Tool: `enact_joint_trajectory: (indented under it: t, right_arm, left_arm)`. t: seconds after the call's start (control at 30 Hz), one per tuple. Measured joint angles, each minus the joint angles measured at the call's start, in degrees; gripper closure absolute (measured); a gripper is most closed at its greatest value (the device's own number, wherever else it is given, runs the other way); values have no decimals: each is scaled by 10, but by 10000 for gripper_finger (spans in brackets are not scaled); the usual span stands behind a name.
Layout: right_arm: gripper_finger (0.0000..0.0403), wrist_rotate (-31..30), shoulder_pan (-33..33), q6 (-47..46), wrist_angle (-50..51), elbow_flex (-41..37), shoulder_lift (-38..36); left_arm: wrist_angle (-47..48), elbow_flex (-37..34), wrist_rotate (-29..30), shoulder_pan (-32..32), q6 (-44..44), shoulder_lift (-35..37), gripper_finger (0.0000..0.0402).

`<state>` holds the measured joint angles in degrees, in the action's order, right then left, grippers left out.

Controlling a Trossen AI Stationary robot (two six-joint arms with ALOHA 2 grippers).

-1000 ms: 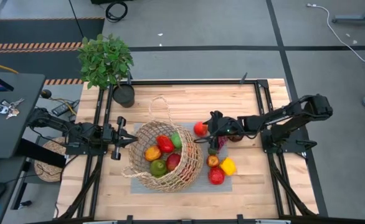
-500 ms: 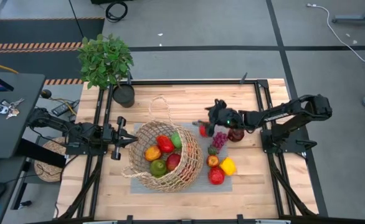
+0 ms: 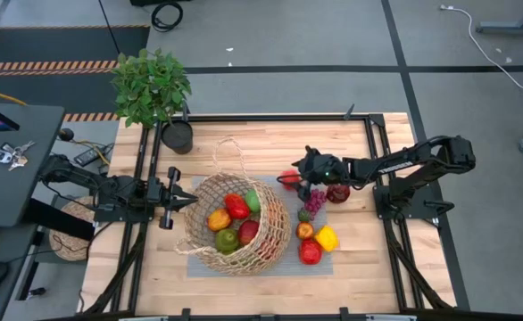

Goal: Build produce basket
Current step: Put the red apple into the brown basket

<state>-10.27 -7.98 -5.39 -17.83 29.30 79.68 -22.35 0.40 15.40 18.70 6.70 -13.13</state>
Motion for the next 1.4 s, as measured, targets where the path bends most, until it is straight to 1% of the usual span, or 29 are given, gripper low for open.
enact_joint_trajectory:
  t: [0.13, 0.23, 0.33, 0.5, 0.67, 0.97, 1.17, 1.27, 1.4]
  right_arm:
    - [21, -9, 2, 0, 28, 0, 0]
    - [20, -14, 2, 1, 21, 0, 13]
    - [20, -21, 2, 10, -8, 1, 51]
    - [20, -15, -7, 8, -64, 5, 120]
    - [21, -18, -13, -9, -67, 7, 136]
    - [50, -24, -15, -5, -32, 1, 91]
    - [54, -26, -15, -4, -19, 0, 60]
    - [55, -20, -13, -4, -21, 0, 30]
    - [55, 2, -5, -5, -28, 4, -34]
  left_arm:
    - [0, 0, 0, 0, 0, 0, 374]
    - [0, 0, 0, 0, 0, 0, 372]
    - [0, 0, 0, 0, 0, 0, 368]
    - [0, 0, 0, 0, 0, 0, 367]
    - [0, 0, 0, 0, 0, 0, 374]
    - [0, 0, 0, 0, 0, 0, 366]
    - [0, 0, 0, 0, 0, 0, 373]
    - [0, 0, 0, 0, 0, 0, 373]
    - [0, 0, 0, 0, 0, 0, 368]
